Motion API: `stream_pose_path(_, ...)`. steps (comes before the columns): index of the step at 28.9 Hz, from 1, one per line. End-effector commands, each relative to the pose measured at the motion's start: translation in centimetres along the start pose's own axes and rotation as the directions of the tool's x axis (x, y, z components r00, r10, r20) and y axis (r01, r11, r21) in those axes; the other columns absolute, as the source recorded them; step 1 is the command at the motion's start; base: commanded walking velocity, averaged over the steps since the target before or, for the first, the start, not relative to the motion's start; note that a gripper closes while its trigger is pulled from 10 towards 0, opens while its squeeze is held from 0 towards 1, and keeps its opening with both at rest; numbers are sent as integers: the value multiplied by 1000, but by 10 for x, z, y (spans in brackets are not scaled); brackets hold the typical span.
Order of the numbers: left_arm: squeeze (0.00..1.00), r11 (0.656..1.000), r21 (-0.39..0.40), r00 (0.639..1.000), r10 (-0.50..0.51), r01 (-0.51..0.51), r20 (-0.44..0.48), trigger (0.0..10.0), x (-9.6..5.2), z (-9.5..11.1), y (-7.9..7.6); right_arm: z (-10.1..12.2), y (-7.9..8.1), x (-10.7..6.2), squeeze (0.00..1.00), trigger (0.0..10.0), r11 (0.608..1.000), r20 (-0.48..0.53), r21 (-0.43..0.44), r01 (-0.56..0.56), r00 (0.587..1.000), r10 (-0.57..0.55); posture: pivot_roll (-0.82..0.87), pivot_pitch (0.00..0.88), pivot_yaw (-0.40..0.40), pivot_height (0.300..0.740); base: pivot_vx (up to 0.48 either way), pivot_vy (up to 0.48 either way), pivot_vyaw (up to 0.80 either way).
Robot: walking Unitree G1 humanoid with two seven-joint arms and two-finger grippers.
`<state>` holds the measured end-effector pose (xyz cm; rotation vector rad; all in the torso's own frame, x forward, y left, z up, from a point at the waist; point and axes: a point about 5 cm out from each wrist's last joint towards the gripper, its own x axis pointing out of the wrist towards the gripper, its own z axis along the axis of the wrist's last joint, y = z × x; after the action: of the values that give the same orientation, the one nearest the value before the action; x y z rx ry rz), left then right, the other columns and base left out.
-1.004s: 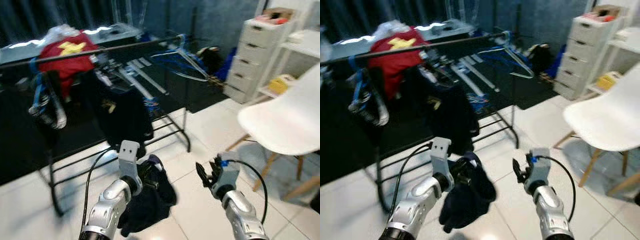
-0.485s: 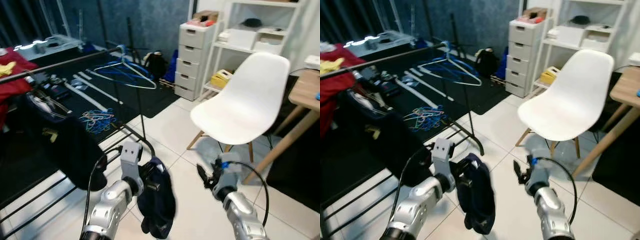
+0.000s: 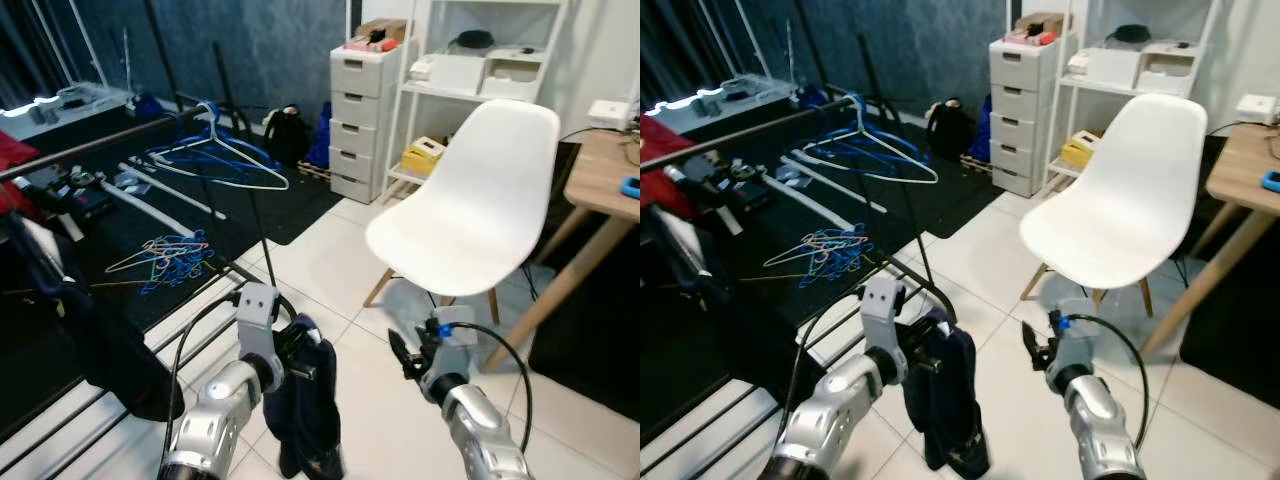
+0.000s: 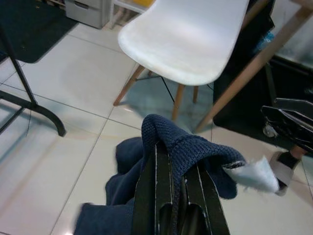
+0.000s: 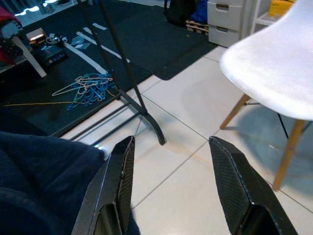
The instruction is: Hang hanger
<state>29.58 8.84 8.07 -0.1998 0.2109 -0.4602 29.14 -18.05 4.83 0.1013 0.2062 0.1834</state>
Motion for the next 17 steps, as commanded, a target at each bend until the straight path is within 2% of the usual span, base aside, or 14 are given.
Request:
stream_pose_path(1, 0, 1000, 11, 1000, 19, -19, 5, 10000, -2, 0, 6, -6, 8, 1, 0, 10000, 1000, -21, 22, -19, 1000, 19, -55, 13, 41, 740, 281, 0, 0)
stream_pose_path(9, 0, 999, 5, 999, 45, -45, -22, 10000, 4, -7, 10, -14, 10, 6, 0, 10000, 999, -83, 25, -34, 996, 36, -47, 0, 38, 740, 284, 0, 0)
stream_pose_path(17, 0, 998, 9, 995, 57, -56, -76, 10000, 1, -19, 18, -27, 19, 7, 0, 10000, 996, -149, 4, -85, 985, 85, -16, 0, 53, 740, 279, 0, 0)
